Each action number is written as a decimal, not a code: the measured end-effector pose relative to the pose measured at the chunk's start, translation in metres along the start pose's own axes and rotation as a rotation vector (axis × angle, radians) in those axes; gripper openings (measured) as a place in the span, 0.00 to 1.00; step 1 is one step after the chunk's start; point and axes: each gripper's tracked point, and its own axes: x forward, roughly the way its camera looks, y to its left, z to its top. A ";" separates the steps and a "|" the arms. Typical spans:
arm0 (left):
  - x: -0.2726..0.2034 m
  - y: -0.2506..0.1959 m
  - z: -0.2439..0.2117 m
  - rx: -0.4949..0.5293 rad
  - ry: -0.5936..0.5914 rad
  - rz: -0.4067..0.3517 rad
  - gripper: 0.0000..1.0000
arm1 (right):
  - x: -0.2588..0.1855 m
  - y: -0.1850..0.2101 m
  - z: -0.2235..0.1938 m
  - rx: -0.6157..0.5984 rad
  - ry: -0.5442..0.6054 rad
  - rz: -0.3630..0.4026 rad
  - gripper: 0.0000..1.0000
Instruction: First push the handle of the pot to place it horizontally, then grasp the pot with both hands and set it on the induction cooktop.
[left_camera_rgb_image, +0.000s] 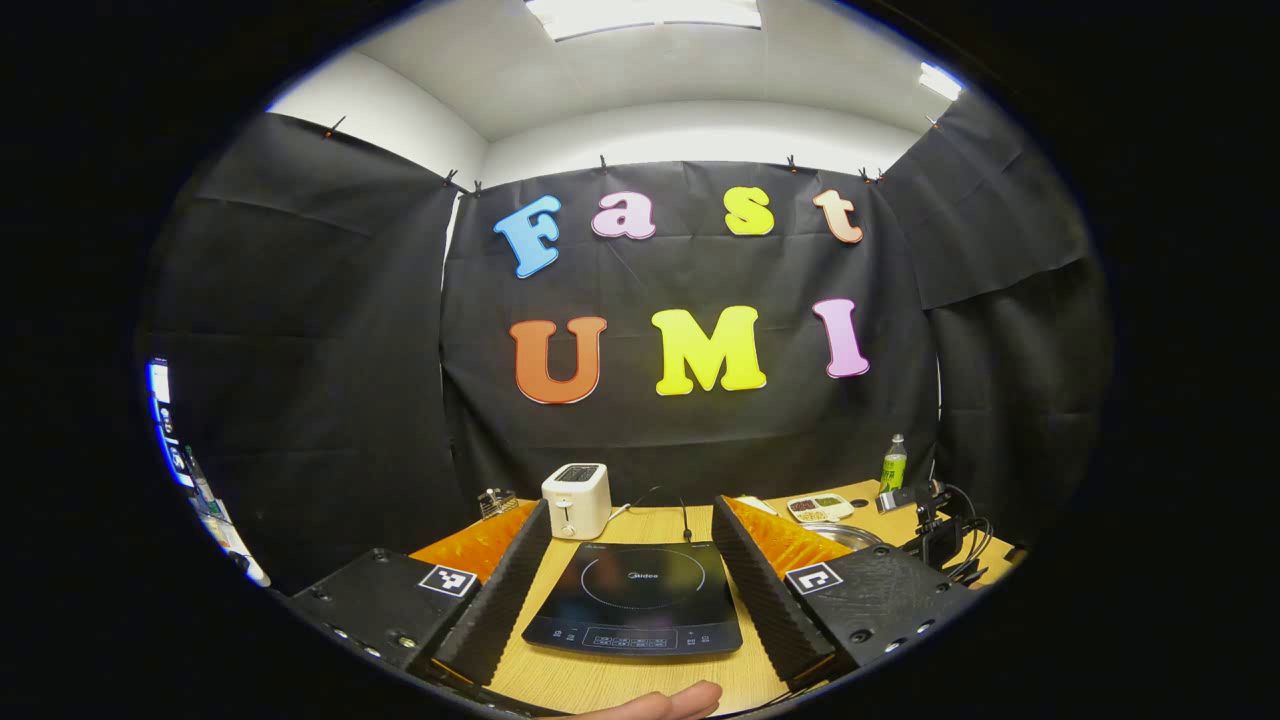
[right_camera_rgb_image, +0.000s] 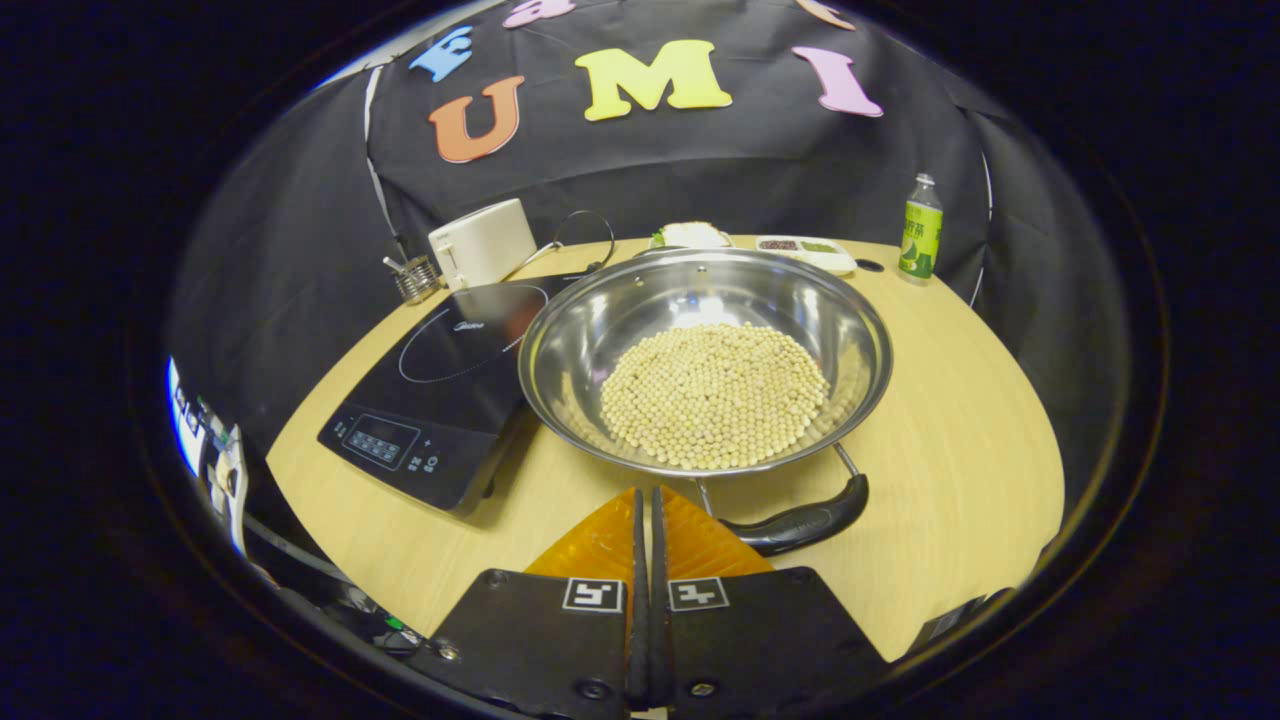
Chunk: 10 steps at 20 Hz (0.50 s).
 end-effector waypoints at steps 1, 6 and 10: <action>0.000 -0.001 -0.001 -0.002 0.003 -0.003 0.96 | 0.000 -0.007 0.000 -0.005 0.000 -0.014 0.04; 0.002 -0.012 -0.004 0.001 0.011 -0.027 0.96 | 0.000 -0.032 0.002 -0.025 -0.004 -0.049 0.01; 0.009 -0.019 -0.010 -0.003 0.027 -0.039 0.96 | 0.001 -0.052 0.006 -0.043 0.012 -0.049 0.04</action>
